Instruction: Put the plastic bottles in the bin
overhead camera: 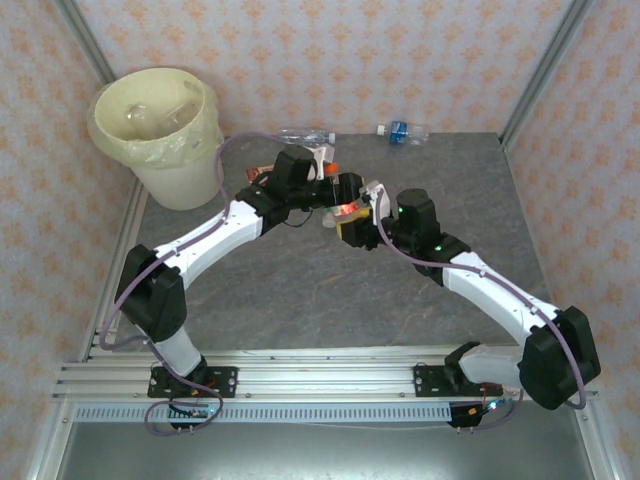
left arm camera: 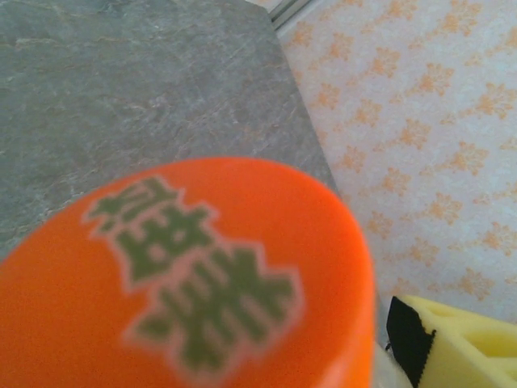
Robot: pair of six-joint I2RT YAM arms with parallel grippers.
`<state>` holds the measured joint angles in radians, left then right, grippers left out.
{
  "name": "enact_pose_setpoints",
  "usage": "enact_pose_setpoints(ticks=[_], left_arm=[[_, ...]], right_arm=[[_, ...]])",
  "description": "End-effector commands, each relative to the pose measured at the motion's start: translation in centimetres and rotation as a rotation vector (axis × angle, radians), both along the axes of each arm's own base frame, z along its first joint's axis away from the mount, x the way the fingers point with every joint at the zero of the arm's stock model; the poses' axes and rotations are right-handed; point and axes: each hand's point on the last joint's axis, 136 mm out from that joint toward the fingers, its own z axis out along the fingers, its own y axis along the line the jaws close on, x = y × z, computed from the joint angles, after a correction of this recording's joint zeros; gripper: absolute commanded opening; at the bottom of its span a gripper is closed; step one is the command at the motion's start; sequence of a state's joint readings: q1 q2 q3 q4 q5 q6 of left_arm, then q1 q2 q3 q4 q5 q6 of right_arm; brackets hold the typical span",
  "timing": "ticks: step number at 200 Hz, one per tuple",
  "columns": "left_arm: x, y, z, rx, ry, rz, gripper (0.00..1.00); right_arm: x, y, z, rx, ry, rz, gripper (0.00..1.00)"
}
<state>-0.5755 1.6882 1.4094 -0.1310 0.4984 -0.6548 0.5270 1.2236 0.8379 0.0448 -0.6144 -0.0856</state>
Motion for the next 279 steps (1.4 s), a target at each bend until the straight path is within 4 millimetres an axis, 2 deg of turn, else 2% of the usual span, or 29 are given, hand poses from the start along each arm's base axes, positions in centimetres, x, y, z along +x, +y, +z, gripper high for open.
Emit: enact_pose_setpoints(ticks=[1,20,46,87,124,126,130,164,172,207,228,249,279], left_arm=[[0.4,0.6,0.2,0.046,0.003,0.044,0.75],[0.5,0.6,0.1,0.053,0.008,0.048,0.66],[0.6,0.2,0.5,0.027,-0.006,0.038,0.59],[1.2,0.8,0.9,0.031,-0.034,0.078,0.57],[1.6,1.7,0.9,0.059,-0.041,0.108,0.56],[1.6,1.7,0.8,0.063,-0.041,0.109,0.56],[1.7,1.9,0.8,0.066,-0.041,0.117,0.56],[2.2,3.5,1.0,0.097,-0.051,0.167,0.53],[2.4,4.3,1.0,0.106,-0.055,0.195,0.53],[2.9,7.4,2.4,0.099,-0.09,0.29,0.53],[3.1,9.8,3.7,0.121,-0.119,0.343,0.53],[3.0,13.1,5.4,0.154,-0.14,0.421,0.53],[2.7,18.3,8.5,0.18,-0.182,0.532,0.53]], right_arm=[[0.8,0.2,1.5,-0.019,-0.08,-0.008,0.4],[0.9,0.2,1.1,-0.024,-0.068,-0.013,0.44],[0.9,0.4,0.4,-0.021,-0.041,-0.006,0.56],[1.1,-0.2,-0.3,-0.038,-0.02,-0.052,0.77],[0.3,-0.8,-0.5,-0.068,-0.001,-0.049,0.89],[0.3,-0.9,-0.5,-0.07,0.001,-0.05,0.9],[0.2,-0.9,-0.5,-0.074,0.004,-0.051,1.0],[0.0,-1.9,-1.3,-0.107,0.021,-0.088,0.99],[-0.3,-2.3,-0.3,-0.095,-0.005,-0.104,0.99],[0.3,-4.2,0.3,-0.105,-0.042,-0.215,0.99],[1.5,-6.5,0.4,-0.133,-0.064,-0.37,0.99],[2.3,-8.2,-0.1,-0.178,-0.09,-0.462,0.99],[2.8,-9.0,-0.6,-0.177,-0.083,-0.525,0.99]])
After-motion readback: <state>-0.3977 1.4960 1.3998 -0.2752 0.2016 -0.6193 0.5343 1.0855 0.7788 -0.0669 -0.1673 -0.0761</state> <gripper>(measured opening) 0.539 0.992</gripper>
